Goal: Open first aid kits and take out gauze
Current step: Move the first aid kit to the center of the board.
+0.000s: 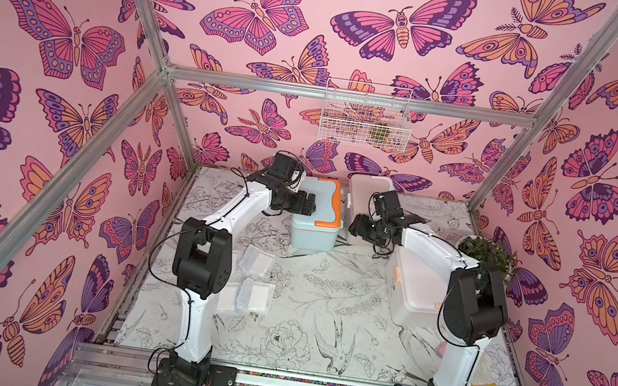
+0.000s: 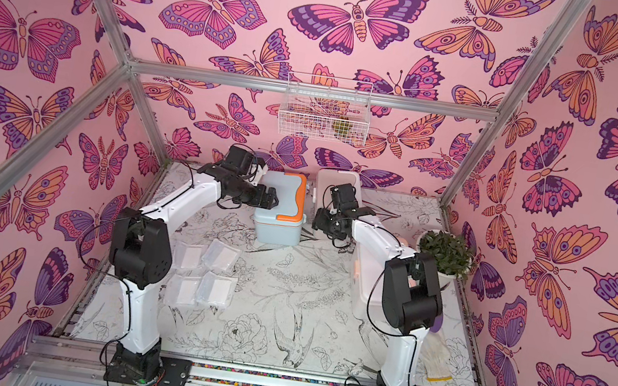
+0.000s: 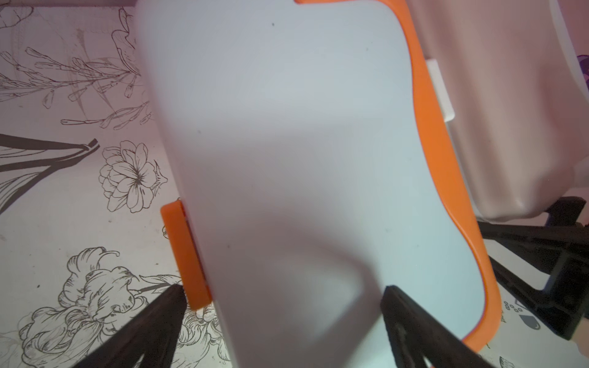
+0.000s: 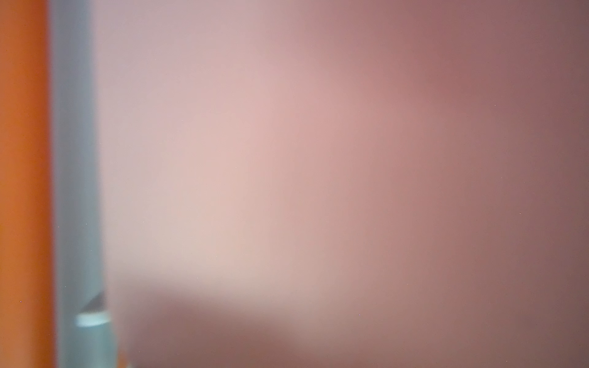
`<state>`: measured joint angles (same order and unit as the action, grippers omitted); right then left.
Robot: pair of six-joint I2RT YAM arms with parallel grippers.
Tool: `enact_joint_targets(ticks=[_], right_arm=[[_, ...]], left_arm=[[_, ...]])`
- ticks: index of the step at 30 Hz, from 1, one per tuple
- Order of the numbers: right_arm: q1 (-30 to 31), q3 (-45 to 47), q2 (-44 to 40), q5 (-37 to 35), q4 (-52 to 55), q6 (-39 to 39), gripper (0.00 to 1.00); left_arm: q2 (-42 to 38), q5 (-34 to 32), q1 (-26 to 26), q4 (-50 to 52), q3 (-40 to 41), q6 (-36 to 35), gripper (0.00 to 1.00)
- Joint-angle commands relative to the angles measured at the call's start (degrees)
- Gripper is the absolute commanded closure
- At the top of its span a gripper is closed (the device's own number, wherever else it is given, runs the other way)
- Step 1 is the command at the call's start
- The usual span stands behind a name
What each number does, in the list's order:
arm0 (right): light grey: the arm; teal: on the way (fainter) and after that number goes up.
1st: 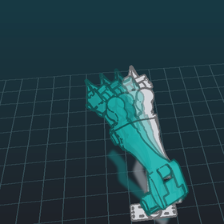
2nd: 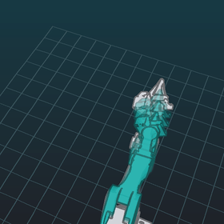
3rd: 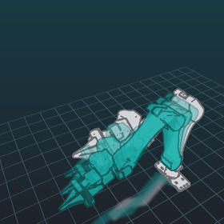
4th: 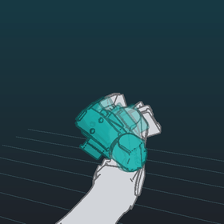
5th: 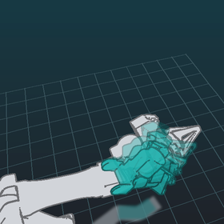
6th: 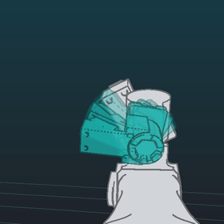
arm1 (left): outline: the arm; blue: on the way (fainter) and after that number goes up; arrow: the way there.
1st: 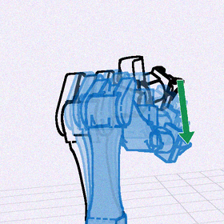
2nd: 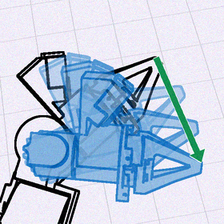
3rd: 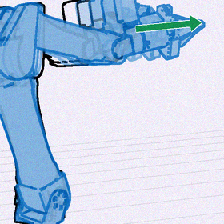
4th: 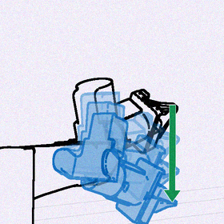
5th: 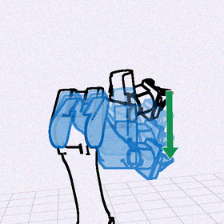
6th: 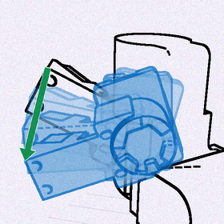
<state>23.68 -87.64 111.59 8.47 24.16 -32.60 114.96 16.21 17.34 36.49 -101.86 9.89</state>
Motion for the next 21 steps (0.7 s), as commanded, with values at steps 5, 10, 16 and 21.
enact_joint_targets(ticks=[5,10,16,21], right_arm=[[1.19,2.14,-7.85,7.01,-4.81,0.66,0.16],[1.37,-3.35,-2.38,13.4,-4.8,0.79,0.09],[1.37,-10.12,4.78,16.88,-3.32,-0.19,0.11],[2.04,-11.15,6.78,18.93,-2.95,-0.43,0.17]], left_arm=[[-8.46,1.92,-2.23,0.12,6.24,3.18,0.0],[-6.89,6.12,-4.62,-0.14,3.92,5.32,0.0],[-2.04,11.72,-5.56,-0.29,2.89,8.51,0.0],[-1.32,14.39,-3.39,-2.13,4.73,9.46,0.0]])
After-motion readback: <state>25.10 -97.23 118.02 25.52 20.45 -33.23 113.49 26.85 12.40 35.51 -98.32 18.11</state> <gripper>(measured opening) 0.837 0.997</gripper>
